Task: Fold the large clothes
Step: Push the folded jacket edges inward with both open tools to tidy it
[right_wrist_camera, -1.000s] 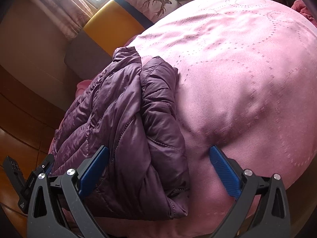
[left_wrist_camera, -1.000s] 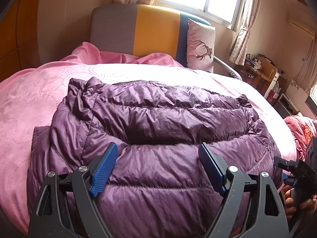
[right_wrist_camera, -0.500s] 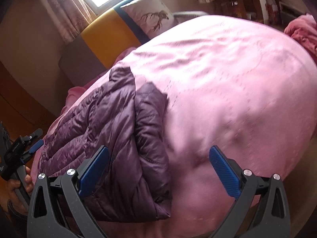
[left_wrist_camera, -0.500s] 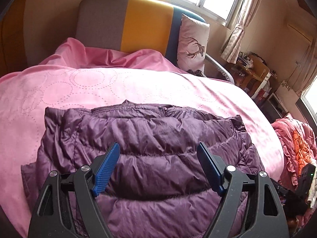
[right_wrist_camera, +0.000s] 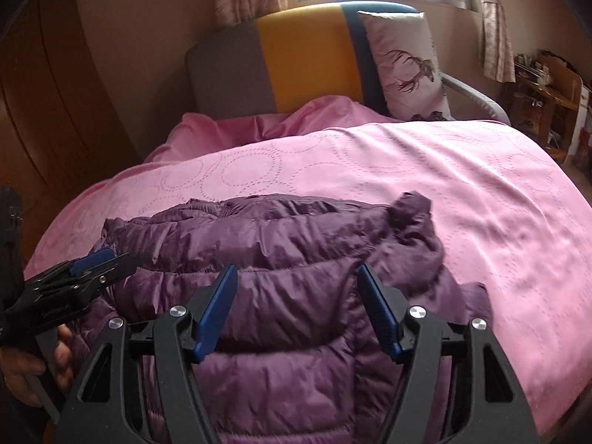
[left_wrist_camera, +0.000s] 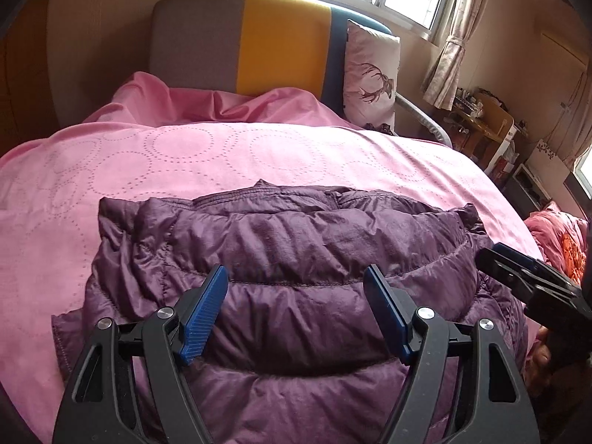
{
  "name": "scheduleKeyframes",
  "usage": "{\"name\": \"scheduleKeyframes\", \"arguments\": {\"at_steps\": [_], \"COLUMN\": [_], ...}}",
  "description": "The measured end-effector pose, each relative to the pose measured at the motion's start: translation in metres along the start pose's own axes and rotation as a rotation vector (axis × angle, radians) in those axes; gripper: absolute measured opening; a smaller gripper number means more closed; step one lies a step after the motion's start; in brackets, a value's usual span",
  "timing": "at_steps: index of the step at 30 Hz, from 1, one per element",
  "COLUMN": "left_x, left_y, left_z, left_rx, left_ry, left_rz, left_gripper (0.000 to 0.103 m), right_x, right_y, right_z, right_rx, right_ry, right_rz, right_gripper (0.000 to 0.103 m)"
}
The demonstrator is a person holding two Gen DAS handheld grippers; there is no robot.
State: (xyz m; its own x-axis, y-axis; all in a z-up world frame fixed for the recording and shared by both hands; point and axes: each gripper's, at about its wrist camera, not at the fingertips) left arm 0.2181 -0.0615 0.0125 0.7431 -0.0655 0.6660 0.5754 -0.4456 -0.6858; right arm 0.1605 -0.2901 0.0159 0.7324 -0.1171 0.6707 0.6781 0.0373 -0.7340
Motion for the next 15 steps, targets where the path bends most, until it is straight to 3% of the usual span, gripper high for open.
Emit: {"name": "scheduleKeyframes", "arguments": {"at_steps": [4, 7, 9, 15], "left_x": [-0.005, -0.015, -0.024, -0.037], "left_y": [-0.003, 0.001, 0.003, 0.001], "left_z": [0.030, 0.060, 0.078, 0.079], "left_rx": [0.060, 0.096, 0.074, 0.080], "left_ry": [-0.044, -0.124, -0.178, -0.185], "left_rz": [-0.006, -0.002, -0.009, -0.037], "left_gripper": [0.075, 0.072, 0.067, 0.064], "right_x": [0.007, 0.002, -0.001, -0.010], "right_y": [0.048, 0.070, 0.078, 0.090], "right_z": [0.024, 0.017, 0.011, 0.004], "right_rx": [-0.097, -0.196, -0.212, -0.238], "right_ry": [-0.095, -0.100, -0.076, -0.072], "right_rz": [0.106, 0.133, 0.139, 0.124], "right_gripper": [0.060, 0.059, 0.059, 0.060]}}
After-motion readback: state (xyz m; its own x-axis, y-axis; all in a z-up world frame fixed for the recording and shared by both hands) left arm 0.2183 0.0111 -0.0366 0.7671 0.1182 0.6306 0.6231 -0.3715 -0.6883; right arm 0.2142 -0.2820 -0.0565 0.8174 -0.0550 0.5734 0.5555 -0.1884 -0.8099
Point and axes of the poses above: each gripper's, at about its wrist camera, not at the fingertips, and y roughly the way its jaws point, z to its left, x to its top, and after that the axes turned 9 degrees about -x, right-handed
